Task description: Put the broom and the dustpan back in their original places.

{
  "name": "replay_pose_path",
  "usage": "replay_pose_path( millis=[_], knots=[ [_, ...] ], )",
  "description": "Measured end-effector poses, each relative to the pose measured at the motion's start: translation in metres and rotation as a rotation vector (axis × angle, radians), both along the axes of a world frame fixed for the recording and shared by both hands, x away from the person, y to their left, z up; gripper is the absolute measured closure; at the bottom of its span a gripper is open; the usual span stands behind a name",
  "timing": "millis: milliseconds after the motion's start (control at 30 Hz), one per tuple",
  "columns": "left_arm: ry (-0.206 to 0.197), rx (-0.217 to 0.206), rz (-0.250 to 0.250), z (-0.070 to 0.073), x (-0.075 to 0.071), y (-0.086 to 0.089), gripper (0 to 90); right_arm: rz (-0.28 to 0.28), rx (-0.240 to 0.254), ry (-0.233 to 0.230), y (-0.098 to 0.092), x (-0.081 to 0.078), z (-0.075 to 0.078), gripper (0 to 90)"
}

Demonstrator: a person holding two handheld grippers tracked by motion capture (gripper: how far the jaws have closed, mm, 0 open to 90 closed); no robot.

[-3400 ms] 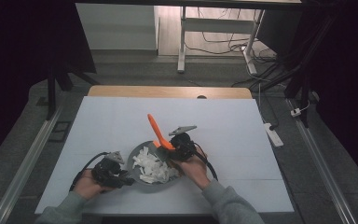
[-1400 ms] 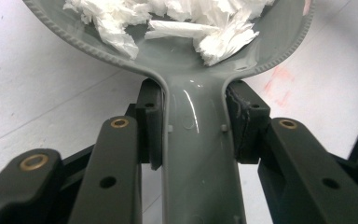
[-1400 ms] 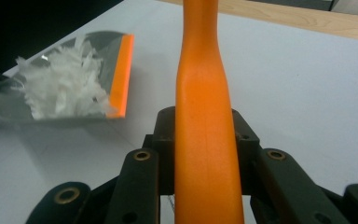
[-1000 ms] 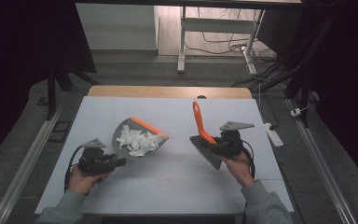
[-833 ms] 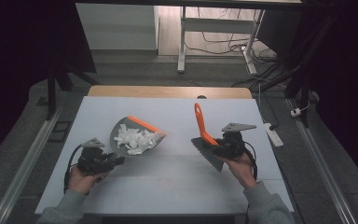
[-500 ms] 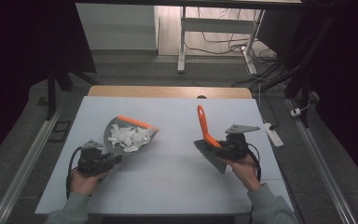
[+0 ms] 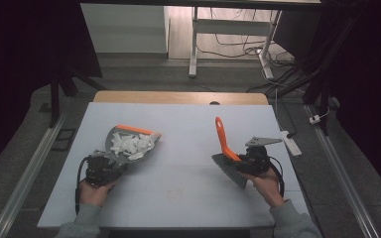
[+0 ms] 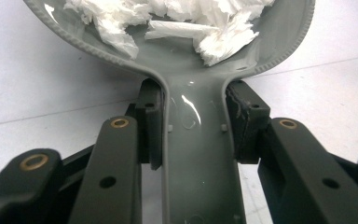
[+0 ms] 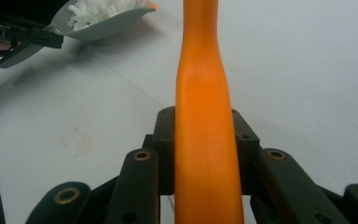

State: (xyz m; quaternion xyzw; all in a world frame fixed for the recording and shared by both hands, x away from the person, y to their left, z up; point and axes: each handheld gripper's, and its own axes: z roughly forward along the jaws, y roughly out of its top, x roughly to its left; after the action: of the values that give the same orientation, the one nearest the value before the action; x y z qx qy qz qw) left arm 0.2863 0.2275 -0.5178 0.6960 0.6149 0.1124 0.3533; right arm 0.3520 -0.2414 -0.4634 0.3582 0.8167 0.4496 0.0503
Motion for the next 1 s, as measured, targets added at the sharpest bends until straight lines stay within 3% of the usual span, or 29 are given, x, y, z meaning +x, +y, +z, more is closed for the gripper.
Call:
replay_pose_path(
  millis=[200,400,700,1000],
  knots=[
    [0.024,0.006,0.080,-0.003,0.003,0.001,61.1,0.011,-0.006,0.026,0.001,-0.002,-0.006,70.4],
    [0.044,0.006,0.122,-0.008,0.006,-0.001,61.1,0.025,-0.026,0.044,0.005,-0.003,-0.010,70.3],
    [0.067,0.018,0.126,-0.012,0.009,-0.005,60.8,0.018,-0.046,0.089,0.002,0.000,-0.018,70.3],
    [0.063,0.017,0.118,-0.014,0.009,-0.004,58.5,-0.011,-0.089,0.114,0.001,0.008,-0.029,70.4]
  ],
)
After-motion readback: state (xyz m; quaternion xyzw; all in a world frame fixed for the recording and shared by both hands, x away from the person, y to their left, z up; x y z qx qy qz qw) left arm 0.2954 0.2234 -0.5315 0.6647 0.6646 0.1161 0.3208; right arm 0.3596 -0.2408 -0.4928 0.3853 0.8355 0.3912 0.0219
